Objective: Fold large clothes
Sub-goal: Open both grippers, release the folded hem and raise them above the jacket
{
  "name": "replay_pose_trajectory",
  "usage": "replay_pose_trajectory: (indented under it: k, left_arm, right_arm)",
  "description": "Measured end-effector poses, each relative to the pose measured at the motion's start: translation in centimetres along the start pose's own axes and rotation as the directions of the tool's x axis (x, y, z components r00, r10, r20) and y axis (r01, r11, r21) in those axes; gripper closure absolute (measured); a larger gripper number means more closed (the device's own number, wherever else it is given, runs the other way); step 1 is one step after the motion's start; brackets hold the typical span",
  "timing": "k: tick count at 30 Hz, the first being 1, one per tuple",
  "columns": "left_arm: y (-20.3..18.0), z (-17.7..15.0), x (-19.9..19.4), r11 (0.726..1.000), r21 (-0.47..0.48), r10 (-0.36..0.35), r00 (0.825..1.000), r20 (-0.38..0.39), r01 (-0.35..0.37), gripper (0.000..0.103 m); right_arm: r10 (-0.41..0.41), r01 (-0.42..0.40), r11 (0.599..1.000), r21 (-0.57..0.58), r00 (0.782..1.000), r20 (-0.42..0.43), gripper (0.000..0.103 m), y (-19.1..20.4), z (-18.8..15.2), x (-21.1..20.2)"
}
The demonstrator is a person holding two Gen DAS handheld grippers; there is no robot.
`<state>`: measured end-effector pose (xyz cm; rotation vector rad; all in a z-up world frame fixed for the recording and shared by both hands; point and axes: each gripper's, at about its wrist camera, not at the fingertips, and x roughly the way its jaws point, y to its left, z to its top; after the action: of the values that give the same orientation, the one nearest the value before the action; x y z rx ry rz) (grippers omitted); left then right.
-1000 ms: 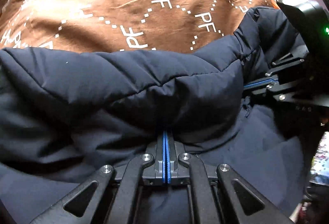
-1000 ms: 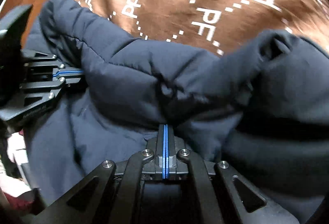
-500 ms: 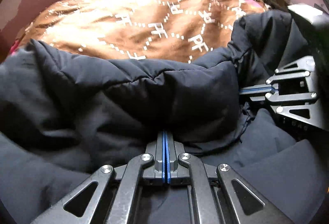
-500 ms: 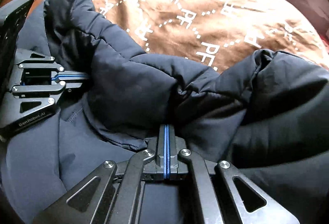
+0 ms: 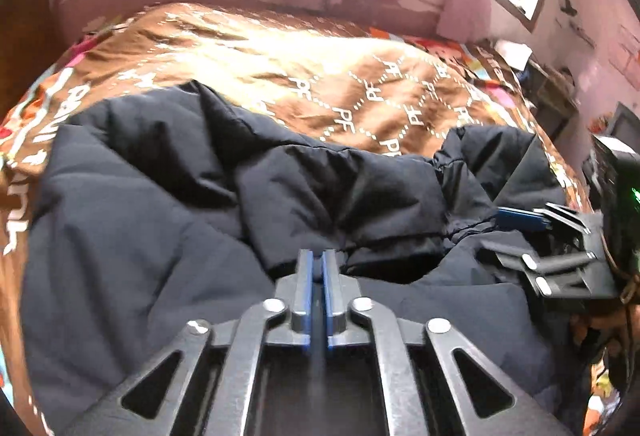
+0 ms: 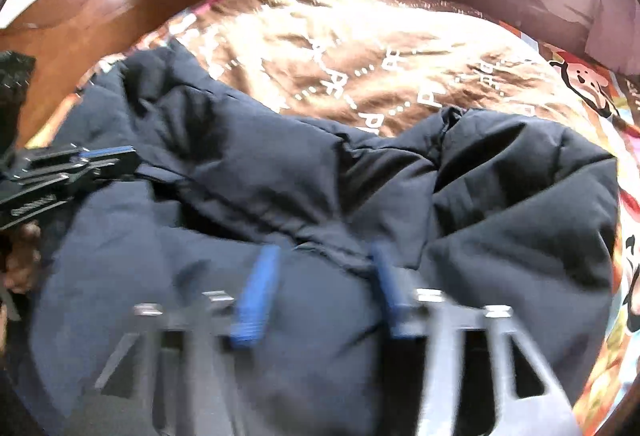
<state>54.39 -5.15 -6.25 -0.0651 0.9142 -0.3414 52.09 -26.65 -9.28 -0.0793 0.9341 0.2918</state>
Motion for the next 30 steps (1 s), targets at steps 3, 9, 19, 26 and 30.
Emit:
replay_pose_trajectory:
  k: [3, 9, 19, 26, 30]
  left_arm:
    - [0.2, -0.4, -1.4, 0.999, -0.045, -0.012, 1.0, 0.019, 0.013, 0.053]
    - [-0.3, -1.7, -6.5, 0.995, -0.103, 0.007, 0.992, 0.124, 0.005, 0.019]
    - [-3.3, -5.2, -18.1, 0.995, -0.085, 0.064, 0.969, 0.239, -0.045, 0.001]
    - [-5.9, -8.4, -26.2, 0.998, -0.047, 0.057, 0.945, 0.323, -0.044, 0.0]
    - [-7.1, -10.3, -29.8, 0.999, -0.043, 0.039, 0.936, 0.349, -0.026, 0.0]
  right_arm:
    - [-0.069, 0.068, 0.998, 0.004, 0.996, 0.065, 0.018, 0.5, -0.8, -2.0]
    - [-0.093, 0.074, 0.991, 0.109, 0.98, 0.175, 0.018, -0.3, -2.4, -7.8]
    - [-0.072, 0.019, 0.987, 0.159, 0.94, 0.333, 0.012, 1.5, -5.9, -19.7]
    - [-0.05, -0.004, 0.992, 0.125, 0.906, 0.421, 0.009, 4.8, -9.6, -27.2]
    - [-0.072, 0.016, 0.992, 0.122, 0.88, 0.469, 0.006, 6.3, -12.0, -30.8]
